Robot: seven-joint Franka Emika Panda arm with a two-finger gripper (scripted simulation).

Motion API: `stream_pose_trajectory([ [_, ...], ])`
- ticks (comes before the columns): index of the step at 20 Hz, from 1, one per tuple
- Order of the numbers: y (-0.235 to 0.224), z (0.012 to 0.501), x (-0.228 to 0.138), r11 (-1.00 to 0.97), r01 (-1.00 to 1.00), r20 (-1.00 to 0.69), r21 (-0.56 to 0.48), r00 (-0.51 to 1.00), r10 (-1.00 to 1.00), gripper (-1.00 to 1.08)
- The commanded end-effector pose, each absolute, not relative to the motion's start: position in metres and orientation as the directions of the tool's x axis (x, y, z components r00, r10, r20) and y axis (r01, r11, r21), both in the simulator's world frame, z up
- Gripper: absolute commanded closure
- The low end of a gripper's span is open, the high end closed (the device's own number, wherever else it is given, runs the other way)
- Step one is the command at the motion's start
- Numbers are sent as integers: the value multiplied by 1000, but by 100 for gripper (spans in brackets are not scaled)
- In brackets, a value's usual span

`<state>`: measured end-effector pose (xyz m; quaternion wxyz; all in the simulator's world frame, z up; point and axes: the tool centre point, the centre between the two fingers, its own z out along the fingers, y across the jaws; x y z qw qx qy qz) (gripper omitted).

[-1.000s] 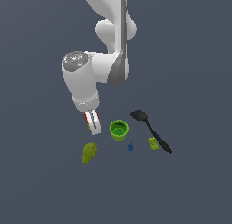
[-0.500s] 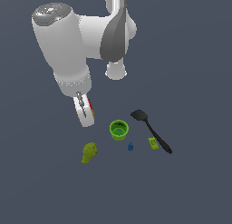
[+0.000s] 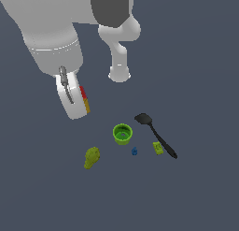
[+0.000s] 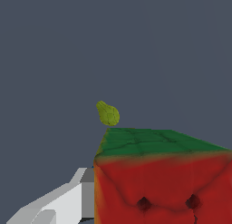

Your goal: Pick up a designated object from a clutter of objects.

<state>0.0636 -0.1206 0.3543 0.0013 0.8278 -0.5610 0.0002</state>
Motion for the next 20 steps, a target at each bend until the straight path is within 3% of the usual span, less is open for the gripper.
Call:
stream_pose_trajectory([
  [1,-122,373,69,-371,-928,1,1,371,-928,108],
  [10,-124,411,81,-373,-928,0,0,373,-928,108],
  [20,-125,419,85,-372,-928,0,0,372,-928,108],
])
